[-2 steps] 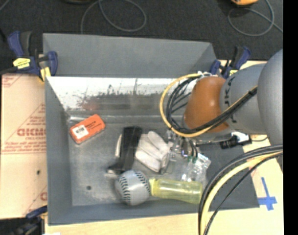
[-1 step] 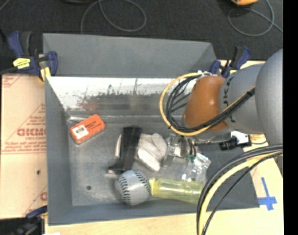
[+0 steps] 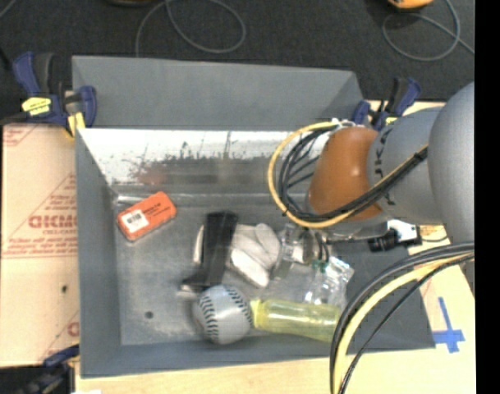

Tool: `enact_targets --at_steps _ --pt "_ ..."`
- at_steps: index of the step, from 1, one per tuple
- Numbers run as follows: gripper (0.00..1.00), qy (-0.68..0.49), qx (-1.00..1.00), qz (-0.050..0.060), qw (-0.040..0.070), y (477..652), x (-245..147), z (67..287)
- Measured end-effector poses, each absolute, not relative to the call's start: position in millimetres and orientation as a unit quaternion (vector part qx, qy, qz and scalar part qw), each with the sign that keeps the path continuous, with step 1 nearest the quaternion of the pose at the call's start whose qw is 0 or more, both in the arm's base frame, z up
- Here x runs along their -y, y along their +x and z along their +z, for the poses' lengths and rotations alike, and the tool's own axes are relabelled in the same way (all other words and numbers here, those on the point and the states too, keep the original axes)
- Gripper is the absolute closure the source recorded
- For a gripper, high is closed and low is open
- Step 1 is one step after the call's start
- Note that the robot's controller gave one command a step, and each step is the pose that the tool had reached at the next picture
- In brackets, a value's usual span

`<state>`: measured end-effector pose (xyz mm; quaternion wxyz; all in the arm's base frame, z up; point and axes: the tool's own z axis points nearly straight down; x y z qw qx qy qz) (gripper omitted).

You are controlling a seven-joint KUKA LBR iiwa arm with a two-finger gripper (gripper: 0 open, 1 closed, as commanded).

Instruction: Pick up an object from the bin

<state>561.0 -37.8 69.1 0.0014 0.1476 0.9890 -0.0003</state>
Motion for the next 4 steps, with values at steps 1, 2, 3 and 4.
enact_targets --at_steps 1,2,3,4 --pt "1.0 0.147 -0.989 0.0 0.002 560.7 38 71" --pt "1.0 0.147 -0.989 -0.001 -0.001 558.9 38 81" --pt "1.0 0.147 -0.989 0.0 -0.001 558.7 38 103" --pt "1.0 0.146 -0.989 0.0 0.001 560.3 37 119"
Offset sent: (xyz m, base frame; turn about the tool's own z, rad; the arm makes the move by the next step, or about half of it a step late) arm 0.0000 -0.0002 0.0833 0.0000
